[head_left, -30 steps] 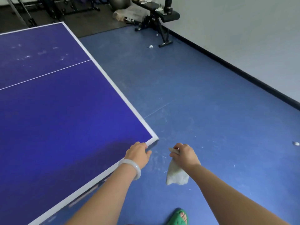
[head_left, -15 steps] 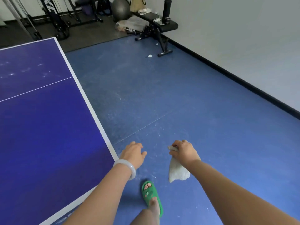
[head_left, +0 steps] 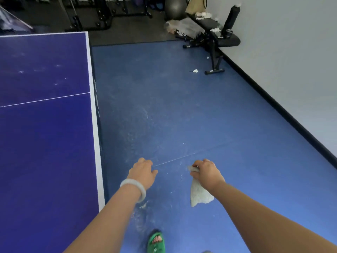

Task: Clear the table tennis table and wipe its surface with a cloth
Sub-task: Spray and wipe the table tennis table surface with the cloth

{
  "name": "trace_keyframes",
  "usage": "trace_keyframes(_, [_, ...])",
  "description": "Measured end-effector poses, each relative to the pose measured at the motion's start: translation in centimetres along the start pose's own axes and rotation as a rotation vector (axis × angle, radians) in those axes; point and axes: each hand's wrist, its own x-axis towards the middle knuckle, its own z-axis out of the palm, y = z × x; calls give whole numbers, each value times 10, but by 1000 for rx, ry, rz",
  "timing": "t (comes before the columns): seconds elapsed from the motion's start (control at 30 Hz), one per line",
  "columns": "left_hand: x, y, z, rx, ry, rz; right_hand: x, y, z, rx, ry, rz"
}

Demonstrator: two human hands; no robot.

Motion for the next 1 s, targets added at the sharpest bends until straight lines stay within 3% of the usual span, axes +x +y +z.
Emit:
trace_keyframes(0.23, [84,4,-34,-38,78,-169,135,-7,-36,-45,-34,-161])
trace_keyframes(0.5, [170,31,-71,-159,173,-429,305,-24,-97,-113,-185,-387])
trace_keyframes(0.83, [222,1,-110,-262,350,-702,430,-124,-101,-215,-308,-750])
trace_keyframes(1.0, [269,-39,-154,-241,478,-816,493,-187,-93,-174,-317,-773])
